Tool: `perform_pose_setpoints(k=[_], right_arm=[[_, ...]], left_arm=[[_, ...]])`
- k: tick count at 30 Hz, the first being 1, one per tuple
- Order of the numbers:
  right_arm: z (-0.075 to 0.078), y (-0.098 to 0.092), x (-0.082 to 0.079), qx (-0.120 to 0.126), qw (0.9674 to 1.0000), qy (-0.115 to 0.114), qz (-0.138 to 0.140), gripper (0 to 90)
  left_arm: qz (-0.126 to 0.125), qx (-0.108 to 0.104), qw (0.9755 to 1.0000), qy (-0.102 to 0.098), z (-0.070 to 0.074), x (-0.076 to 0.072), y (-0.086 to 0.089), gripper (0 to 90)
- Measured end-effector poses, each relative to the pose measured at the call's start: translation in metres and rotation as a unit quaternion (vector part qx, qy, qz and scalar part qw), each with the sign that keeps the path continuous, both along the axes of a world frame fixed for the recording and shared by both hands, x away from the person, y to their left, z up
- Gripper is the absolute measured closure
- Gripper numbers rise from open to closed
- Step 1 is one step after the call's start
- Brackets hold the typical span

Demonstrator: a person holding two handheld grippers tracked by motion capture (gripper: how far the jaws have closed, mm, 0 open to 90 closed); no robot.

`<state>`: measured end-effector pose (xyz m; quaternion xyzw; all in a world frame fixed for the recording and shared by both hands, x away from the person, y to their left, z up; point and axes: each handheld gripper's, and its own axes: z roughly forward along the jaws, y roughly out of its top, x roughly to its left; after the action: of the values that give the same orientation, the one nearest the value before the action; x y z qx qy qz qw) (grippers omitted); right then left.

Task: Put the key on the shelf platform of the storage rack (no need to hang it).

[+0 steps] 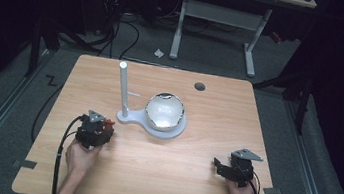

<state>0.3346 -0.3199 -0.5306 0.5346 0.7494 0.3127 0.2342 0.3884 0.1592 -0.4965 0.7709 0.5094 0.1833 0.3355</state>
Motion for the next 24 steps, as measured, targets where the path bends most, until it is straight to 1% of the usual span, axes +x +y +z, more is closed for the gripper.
perform_pose_setpoints(k=[2,5,6,10,13,14,15,16,18,19,20,21,22,24], right_arm=[[0.0,0.0,0.0,0.0,1.0,0.0,0.0,26.9],[0.0,0.0,0.0,0.0,1.0,0.0,0.0,26.8],[0.0,0.0,0.0,0.0,1.0,0.0,0.0,26.9],[0.0,0.0,0.0,0.0,1.0,0.0,0.0,26.8],[0.0,0.0,0.0,0.0,1.0,0.0,0.0,26.9],[0.0,0.0,0.0,0.0,1.0,0.0,0.0,26.9],[0.0,0.0,0.0,0.0,1.0,0.0,0.0,26.9],[0.0,0.0,0.0,0.0,1.0,0.0,0.0,26.8],[0.0,0.0,0.0,0.0,1.0,0.0,0.0,26.8],[0.0,0.0,0.0,0.0,1.0,0.0,0.0,26.8],[0.0,0.0,0.0,0.0,1.0,0.001,0.0,26.9],[0.0,0.0,0.0,0.0,1.0,0.001,0.0,26.9],[0.0,0.0,0.0,0.0,1.0,0.0,0.0,26.9],[0.0,0.0,0.0,0.0,1.0,0.0,0.0,26.9]], left_arm=[[-0.004,-0.006,1.0,-0.002,0.003,-0.003,0.001,60.8],[-0.01,-0.007,0.9999,-0.005,0.006,-0.006,0.002,60.8],[-0.015,-0.002,0.9998,-0.012,0.01,-0.008,0.002,60.8],[-0.022,-0.007,0.9994,-0.024,0.019,-0.013,0.002,60.9],[-0.027,-0.019,0.9991,-0.025,0.025,-0.016,0.003,60.9],[-0.027,-0.019,0.9991,-0.025,0.025,-0.016,0.003,60.9],[-0.032,-0.021,0.9989,-0.028,0.029,-0.017,0.004,60.9],[-0.032,-0.021,0.9989,-0.028,0.029,-0.017,0.004,61.0],[-0.038,-0.029,0.9983,-0.034,0.038,-0.02,0.005,61.0],[-0.038,-0.029,0.9983,-0.034,0.038,-0.02,0.005,61.0],[-0.043,-0.039,0.9977,-0.036,0.044,-0.021,0.006,61.1],[-0.043,-0.039,0.9977,-0.036,0.044,-0.021,0.006,61.1],[-0.048,-0.046,0.9971,-0.036,0.049,-0.023,0.006,61.0],[-0.056,-0.045,0.9966,-0.041,0.055,-0.024,0.005,61.1]])
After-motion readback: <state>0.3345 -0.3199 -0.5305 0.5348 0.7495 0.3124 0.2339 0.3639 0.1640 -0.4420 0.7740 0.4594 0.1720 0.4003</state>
